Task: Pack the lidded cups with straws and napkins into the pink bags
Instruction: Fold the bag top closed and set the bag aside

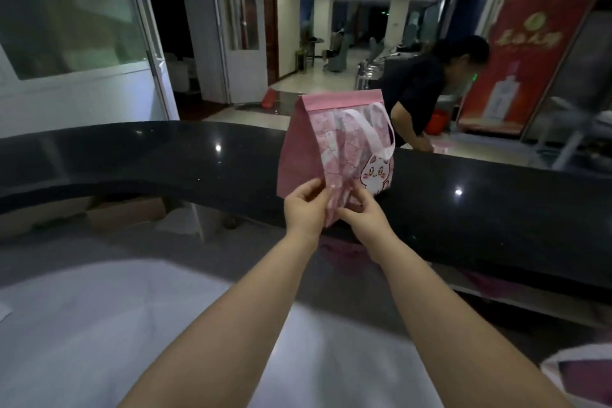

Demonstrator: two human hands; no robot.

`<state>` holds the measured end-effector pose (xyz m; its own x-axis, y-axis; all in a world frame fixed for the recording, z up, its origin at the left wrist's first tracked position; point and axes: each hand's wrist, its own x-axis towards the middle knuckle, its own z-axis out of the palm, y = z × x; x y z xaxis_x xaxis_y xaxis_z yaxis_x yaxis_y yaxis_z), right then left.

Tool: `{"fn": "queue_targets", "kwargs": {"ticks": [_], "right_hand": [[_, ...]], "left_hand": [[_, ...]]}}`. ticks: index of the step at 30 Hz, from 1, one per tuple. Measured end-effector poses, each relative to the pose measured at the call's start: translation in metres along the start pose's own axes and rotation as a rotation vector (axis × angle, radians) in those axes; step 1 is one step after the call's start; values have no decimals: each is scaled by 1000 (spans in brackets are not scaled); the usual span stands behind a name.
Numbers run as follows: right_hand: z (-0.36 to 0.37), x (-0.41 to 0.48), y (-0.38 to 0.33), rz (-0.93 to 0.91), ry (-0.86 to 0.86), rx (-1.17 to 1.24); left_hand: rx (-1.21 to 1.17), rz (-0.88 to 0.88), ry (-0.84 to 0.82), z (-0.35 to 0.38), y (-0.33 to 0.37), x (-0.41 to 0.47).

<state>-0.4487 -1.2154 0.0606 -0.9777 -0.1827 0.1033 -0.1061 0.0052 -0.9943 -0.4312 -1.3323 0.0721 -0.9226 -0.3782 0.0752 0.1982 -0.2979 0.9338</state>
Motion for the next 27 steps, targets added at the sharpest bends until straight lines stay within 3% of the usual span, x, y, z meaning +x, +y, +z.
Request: {"fn": "queue_targets", "kwargs": {"ticks": [3, 7, 9, 13, 19, 27], "right_hand": [[9, 11, 3, -16, 114, -11], [34, 17, 3, -29, 233, -92], [47, 20, 6, -48, 312, -125], [57, 30, 11, -52, 410, -148], [51, 71, 4, -7, 370, -85], [45, 99, 26, 40, 479, -246]], "left_hand": [[123, 92, -142, -25, -3, 20], [368, 264, 78, -73, 4, 73], [409, 189, 52, -89, 7, 98], [400, 90, -200, -92, 5, 126], [404, 215, -212, -89, 5, 142], [564, 140, -254, -84, -7, 156]]}}
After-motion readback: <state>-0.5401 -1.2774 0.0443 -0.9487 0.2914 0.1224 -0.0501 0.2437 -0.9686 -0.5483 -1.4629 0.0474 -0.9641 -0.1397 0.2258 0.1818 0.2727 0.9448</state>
